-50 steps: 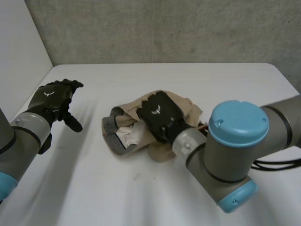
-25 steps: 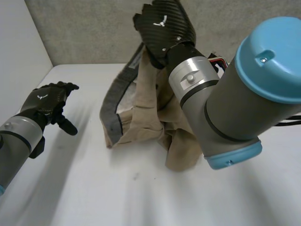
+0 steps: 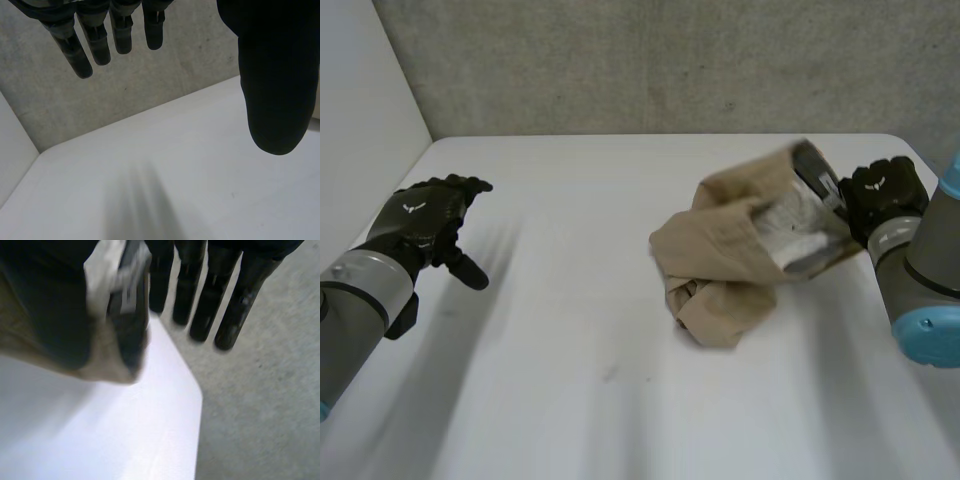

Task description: Fold the shorts.

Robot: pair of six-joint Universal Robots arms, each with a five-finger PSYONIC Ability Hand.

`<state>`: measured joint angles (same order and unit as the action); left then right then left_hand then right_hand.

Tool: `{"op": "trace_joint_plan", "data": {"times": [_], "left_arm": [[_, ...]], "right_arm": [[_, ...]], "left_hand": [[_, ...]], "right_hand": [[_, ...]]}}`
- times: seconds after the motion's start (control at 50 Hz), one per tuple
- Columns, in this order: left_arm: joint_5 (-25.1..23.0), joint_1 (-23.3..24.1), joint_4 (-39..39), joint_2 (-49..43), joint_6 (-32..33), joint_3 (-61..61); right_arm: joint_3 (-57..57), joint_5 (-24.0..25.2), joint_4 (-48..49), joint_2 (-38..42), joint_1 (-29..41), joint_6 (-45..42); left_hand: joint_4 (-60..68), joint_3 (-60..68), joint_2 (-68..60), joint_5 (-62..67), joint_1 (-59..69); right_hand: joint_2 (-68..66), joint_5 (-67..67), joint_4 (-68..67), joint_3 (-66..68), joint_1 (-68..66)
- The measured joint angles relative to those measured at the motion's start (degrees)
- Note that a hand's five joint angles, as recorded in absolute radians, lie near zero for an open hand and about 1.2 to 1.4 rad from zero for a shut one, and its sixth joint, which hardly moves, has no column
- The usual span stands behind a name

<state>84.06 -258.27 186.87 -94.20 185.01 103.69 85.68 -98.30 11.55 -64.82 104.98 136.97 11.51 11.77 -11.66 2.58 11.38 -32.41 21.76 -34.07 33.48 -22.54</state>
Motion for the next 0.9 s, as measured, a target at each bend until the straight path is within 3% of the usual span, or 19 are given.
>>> {"op": "trace_joint_plan", "data": {"times": [0.02, 0.08, 0.1, 0.26, 0.3, 0.38, 0.54, 0.6, 0.72, 0.86, 0.88, 0.9], "left_arm": [[0.01, 0.15, 0.01, -0.05, 0.01, -0.05], [0.02, 0.45, 0.03, -0.16, 0.03, -0.24], [0.02, 0.51, 0.04, -0.19, 0.04, -0.29], [0.04, 2.42, 0.13, -0.52, 0.09, -1.44], [0.11, 3.64, 0.15, -0.9, 0.12, -2.14], [0.18, 5.34, 0.16, -2.04, 0.14, -3.28], [0.24, 9.58, 0.65, -5.58, 0.17, -6.14], [0.35, 12.6, 1.55, -8.54, 0.2, -8.77], [0.46, 15.66, 2.19, -12.34, 0.19, -12.63], [0.65, 17.66, 2.45, -15.06, 0.12, -15.38], [0.7, 18.03, 2.5, -15.79, 0.1, -15.85], [0.72, 18.17, 2.56, -16.13, 0.1, -16.07]], "right_arm": [[0.25, 0.13, -0.43, -0.13, -0.2, 0.23], [0.5, 0.74, -1.31, -1.33, -0.41, 1.14], [0.48, 0.99, -1.46, -1.86, -0.4, 1.43], [0.47, 9.68, -4.43, -12.67, 1.45, 6.05], [0.83, 13.87, -8.09, -16.8, 3.34, 7.23], [1.74, 16.98, -14.36, -20.26, 6.01, 9.6], [5.47, 15.11, -19.6, -20.37, 7.68, 19.4], [9.86, 12.99, -16.26, -18.73, 7.29, 25.9], [13.88, 11.58, -7.57, -14.62, 6.89, 29.82], [12.82, 10.87, -2.49, -8.14, 7.3, 33.8], [11.74, 10.79, -1.97, -6.1, 7.45, 35.63], [10.85, 10.8, -1.83, -4.96, 7.47, 36.86]], "left_hand": [[0.0, 0.0, 0.0, 0.0, 0.0], [0.0, 0.0, 0.0, 0.0, 0.0], [0.0, 0.0, 0.0, 0.0, 0.0], [0.0, 0.0, 0.0, -0.02, 0.0], [0.0, 0.0, 0.0, 0.0, 0.0], [0.0, 0.0, 0.0, -0.02, 0.0], [0.0, 0.0, 0.0, 0.0, 0.0], [0.0, 0.0, 0.0, 0.0, 0.0], [0.0, 0.0, 0.0, -0.02, 0.0], [0.0, 0.0, 0.0, 0.0, 0.0], [0.0, 0.0, 0.0, 0.0, 0.0], [0.0, 0.0, 0.0, 0.0, 0.0]], "right_hand": [[10.46, -9.27, 9.7, -10.6, 6.18], [11.26, -10.84, 11.53, -11.42, 7.11], [18.94, -17.35, 20.0, -20.08, 10.76], [20.02, -17.98, 20.98, -21.63, 11.16], [20.01, -17.98, 20.98, -21.63, 11.16], [20.02, -17.98, 20.98, -21.63, 11.16], [19.88, -17.97, 20.83, -21.27, 11.0], [19.87, -17.87, 20.83, -21.09, 10.97], [19.87, -17.75, 20.82, -19.4, 10.97], [5.1, -5.73, 7.49, -5.99, -0.71], [0.55, -0.8, 2.32, -1.54, -5.39], [-18.93, 17.18, -16.1, 16.76, -20.93]]}}
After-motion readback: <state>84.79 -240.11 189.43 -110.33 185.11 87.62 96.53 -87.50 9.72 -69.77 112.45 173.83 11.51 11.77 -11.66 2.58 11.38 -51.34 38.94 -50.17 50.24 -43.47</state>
